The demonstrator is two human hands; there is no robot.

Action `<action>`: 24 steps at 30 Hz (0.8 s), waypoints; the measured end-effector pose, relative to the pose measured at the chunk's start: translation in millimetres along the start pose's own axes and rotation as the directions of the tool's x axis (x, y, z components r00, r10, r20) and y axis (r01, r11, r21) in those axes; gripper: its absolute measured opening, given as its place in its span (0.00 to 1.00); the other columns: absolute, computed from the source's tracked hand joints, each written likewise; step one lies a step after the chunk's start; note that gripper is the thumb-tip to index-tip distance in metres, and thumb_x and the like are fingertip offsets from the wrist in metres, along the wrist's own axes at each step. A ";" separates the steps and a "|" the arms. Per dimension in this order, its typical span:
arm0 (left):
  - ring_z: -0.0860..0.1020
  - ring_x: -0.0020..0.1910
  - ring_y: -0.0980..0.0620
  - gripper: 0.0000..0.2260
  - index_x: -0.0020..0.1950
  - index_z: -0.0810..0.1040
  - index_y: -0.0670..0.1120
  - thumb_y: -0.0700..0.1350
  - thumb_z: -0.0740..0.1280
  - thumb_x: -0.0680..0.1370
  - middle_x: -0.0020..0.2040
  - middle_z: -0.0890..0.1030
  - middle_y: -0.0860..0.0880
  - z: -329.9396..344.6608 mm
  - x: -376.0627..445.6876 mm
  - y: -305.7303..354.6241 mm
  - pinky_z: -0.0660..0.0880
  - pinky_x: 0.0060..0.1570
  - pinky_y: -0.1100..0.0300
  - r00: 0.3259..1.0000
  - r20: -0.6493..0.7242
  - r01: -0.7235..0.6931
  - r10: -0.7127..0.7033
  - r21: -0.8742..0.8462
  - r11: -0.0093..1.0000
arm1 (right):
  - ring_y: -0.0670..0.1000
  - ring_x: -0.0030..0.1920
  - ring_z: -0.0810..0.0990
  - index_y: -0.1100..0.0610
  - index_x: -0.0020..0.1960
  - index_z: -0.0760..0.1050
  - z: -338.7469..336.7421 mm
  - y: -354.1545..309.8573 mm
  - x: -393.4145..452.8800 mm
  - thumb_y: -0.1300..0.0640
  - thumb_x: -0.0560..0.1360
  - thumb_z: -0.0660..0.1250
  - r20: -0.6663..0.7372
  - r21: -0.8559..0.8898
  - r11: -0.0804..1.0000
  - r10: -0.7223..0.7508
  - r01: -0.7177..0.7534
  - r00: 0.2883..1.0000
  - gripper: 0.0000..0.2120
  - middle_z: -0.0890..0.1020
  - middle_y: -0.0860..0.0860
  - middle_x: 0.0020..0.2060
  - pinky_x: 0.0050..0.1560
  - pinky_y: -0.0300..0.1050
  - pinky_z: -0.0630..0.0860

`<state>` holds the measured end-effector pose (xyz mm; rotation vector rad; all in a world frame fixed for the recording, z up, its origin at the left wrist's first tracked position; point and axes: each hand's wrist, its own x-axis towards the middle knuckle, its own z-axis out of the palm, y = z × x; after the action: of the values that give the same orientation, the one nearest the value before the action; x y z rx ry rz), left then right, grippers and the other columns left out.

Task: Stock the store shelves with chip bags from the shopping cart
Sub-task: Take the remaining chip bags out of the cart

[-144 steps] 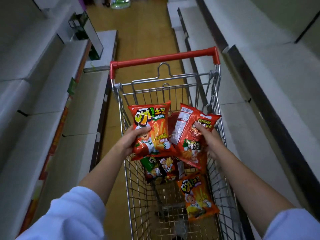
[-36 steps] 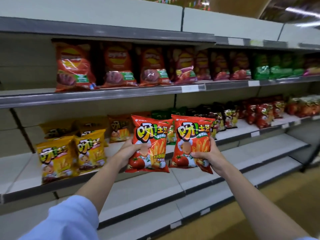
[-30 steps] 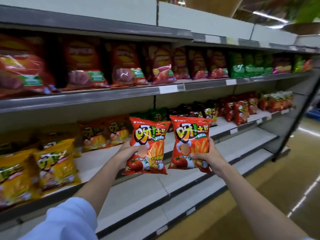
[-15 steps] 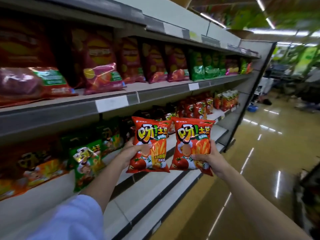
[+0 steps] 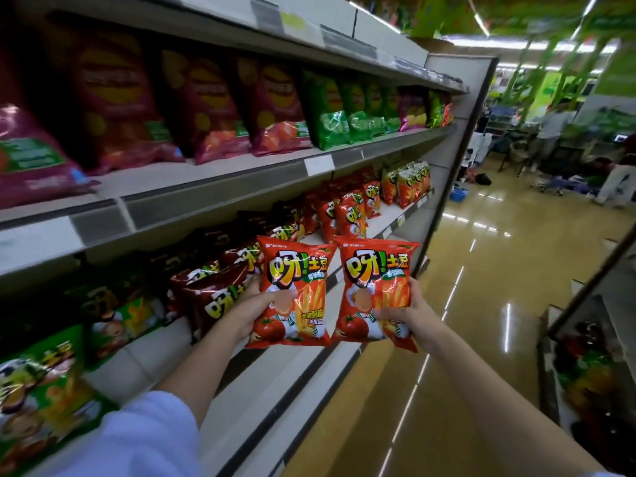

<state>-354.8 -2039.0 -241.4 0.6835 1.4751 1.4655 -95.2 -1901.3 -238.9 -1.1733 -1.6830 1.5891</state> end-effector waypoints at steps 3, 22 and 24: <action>0.82 0.49 0.43 0.19 0.56 0.73 0.52 0.42 0.76 0.70 0.54 0.82 0.45 32.8 33.7 6.5 0.80 0.49 0.49 1.000 -0.017 -0.013 0.013 0.028 1.000 | 0.58 0.59 0.77 0.43 0.72 0.55 -34.1 -1.9 36.5 0.61 0.59 0.81 0.017 0.011 1.000 -0.007 0.007 1.000 0.51 0.76 0.53 0.61 0.60 0.63 0.76; 0.83 0.49 0.42 0.27 0.64 0.72 0.48 0.43 0.76 0.67 0.55 0.83 0.43 284.1 228.9 32.0 0.81 0.46 0.50 0.999 -0.038 -0.021 0.021 -0.012 1.000 | 0.55 0.57 0.77 0.44 0.72 0.54 -283.8 -12.2 243.1 0.64 0.63 0.79 0.086 0.055 0.998 -0.027 0.023 0.996 0.49 0.75 0.51 0.57 0.58 0.59 0.76; 0.83 0.49 0.42 0.29 0.64 0.72 0.48 0.44 0.77 0.65 0.54 0.83 0.43 299.8 255.6 31.6 0.80 0.47 0.51 0.999 -0.042 -0.018 0.017 -0.003 1.000 | 0.55 0.57 0.76 0.43 0.71 0.54 -301.2 -10.0 265.9 0.64 0.63 0.79 0.088 0.065 0.998 -0.021 0.015 0.996 0.48 0.75 0.50 0.56 0.58 0.58 0.76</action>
<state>-206.5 -1672.9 -228.2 0.6685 1.5014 1.5038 32.4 -1520.3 -228.2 -1.0675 -1.6802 1.6938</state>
